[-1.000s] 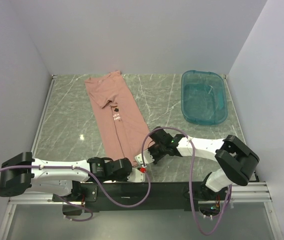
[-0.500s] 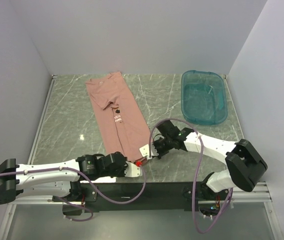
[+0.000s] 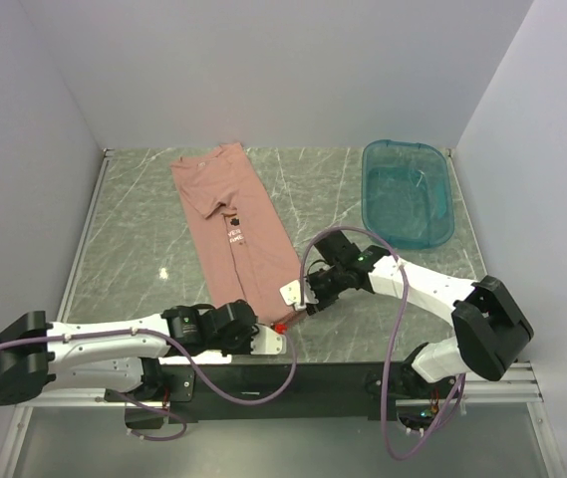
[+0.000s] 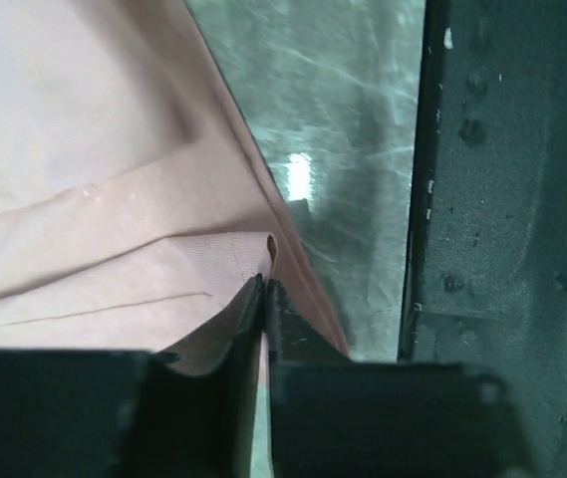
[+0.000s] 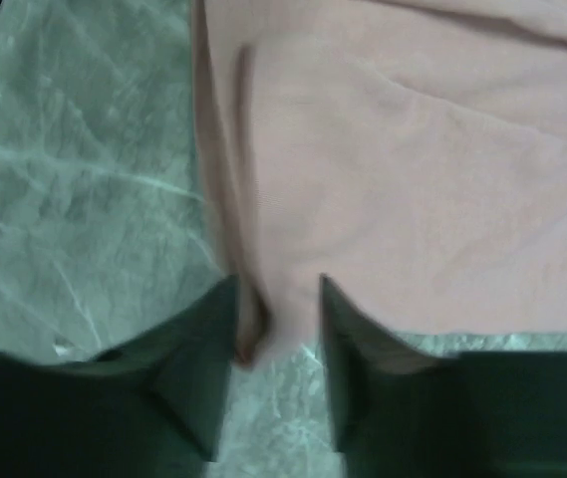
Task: Fold and stack the t-shirts
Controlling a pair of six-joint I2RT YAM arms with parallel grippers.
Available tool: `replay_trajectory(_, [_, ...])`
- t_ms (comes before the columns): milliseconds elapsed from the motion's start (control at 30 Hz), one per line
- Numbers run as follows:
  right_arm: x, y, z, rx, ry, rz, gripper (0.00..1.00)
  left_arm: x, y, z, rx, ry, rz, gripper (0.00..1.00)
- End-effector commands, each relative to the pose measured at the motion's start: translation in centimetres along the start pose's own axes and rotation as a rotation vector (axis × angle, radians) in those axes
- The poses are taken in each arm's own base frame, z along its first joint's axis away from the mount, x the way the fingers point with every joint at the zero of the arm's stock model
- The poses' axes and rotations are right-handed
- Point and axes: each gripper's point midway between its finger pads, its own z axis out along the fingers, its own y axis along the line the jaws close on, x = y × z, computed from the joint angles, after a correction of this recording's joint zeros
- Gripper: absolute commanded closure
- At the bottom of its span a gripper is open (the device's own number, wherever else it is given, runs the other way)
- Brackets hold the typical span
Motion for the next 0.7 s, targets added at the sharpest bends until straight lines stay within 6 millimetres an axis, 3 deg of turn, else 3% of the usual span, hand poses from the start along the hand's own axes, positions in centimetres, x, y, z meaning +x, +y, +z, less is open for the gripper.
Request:
replay_trajectory(0, [0.4, 1.3, 0.0, -0.036, 0.005, -0.003, 0.44, -2.0, 0.1, 0.3, 0.022, -0.057, -0.003, 0.86])
replay_trajectory(33, [0.5, 1.5, 0.0, -0.04, 0.008, 0.0, 0.36, -2.0, -0.1, 0.5, 0.029, -0.057, -0.004, 0.82])
replay_trajectory(67, [0.5, 1.5, -0.2, -0.035, 0.009, 0.002, 0.35, -2.0, 0.0, 0.6, 0.027, -0.057, -0.006, 0.8])
replay_trajectory(167, [0.4, 1.2, -0.7, -0.012, 0.001, 0.014, 0.34, -1.8, 0.0, 0.9, 0.026, -0.043, -0.013, 0.71])
replay_trajectory(467, [0.8, 0.2, -2.2, 0.056, -0.033, 0.075, 0.35, -1.1, -0.5, 2.1, 0.036, -0.004, -0.029, 0.56])
replay_trajectory(667, [0.7, 0.1, -2.7, 0.069, -0.049, 0.083, 0.35, 0.4, -0.9, 3.4, 0.028, 0.082, -0.021, 0.55])
